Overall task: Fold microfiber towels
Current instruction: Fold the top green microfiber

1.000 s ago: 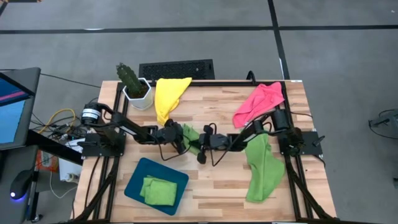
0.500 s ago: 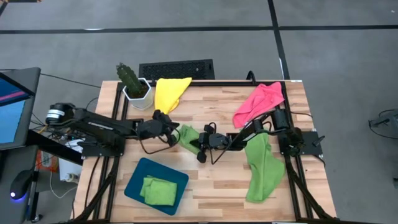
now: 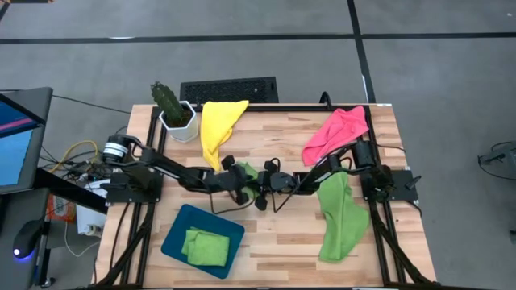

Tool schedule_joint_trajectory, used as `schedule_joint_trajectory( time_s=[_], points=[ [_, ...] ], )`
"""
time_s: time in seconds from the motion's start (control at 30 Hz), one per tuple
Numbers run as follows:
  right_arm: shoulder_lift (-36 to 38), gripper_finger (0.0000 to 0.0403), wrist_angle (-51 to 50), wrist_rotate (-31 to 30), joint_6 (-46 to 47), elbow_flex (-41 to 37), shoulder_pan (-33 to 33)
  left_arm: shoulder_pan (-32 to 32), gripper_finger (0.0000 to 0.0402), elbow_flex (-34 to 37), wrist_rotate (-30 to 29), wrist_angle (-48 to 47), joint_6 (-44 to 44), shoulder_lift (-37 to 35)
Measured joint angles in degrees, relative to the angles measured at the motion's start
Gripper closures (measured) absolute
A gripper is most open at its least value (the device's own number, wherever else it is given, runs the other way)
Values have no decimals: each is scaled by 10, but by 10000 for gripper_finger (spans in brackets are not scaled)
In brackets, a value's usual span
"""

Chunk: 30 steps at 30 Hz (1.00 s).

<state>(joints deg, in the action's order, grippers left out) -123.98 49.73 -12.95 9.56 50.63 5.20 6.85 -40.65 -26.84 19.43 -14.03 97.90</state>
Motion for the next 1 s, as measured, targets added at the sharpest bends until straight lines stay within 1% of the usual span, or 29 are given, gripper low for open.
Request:
schedule_joint_trajectory(
  time_s=[0.07, 0.13, 0.27, 0.33, 0.43, 0.5, 0.57, 0.67, 0.73, 0.87, 0.97, 1.0],
  points=[
    [0, 377, 0, 0, -1, 0, 3, 0, 401, -13, -27, -50, -26, 11],
    [7, 374, -5, 0, -5, 0, 8, 2, 401, -10, -49, -88, -54, 13],
    [25, 374, -14, -28, -25, -5, 25, 14, 401, 6, -77, -80, -89, 10],
    [30, 379, -2, -50, -38, -9, 33, 22, 401, 14, -81, -72, -104, 10],
    [31, 387, 31, -52, -45, -12, 39, 34, 401, 24, -90, -63, -124, 12],
    [14, 389, 39, -42, -45, -4, 42, 38, 401, 28, -103, -68, -132, 12],
    [-2, 388, 24, -21, -38, -2, 40, 41, 401, 33, -118, -65, -137, 12],
    [-13, 382, 3, 39, -8, 10, 24, 40, 401, 38, -131, -67, -150, 12],
    [-17, 381, -17, 65, 8, 16, 14, 40, 401, 44, -129, -63, -155, 12],
    [-15, 381, -49, 77, 25, 19, 1, 40, 401, 52, -130, -81, -148, 3],
    [-16, 384, -54, 77, 24, 19, 3, 40, 401, 53, -150, -116, -147, -25],
    [-16, 385, -55, 74, 24, 19, 4, 40, 401, 53, -166, -127, -144, -40]
  ],
)
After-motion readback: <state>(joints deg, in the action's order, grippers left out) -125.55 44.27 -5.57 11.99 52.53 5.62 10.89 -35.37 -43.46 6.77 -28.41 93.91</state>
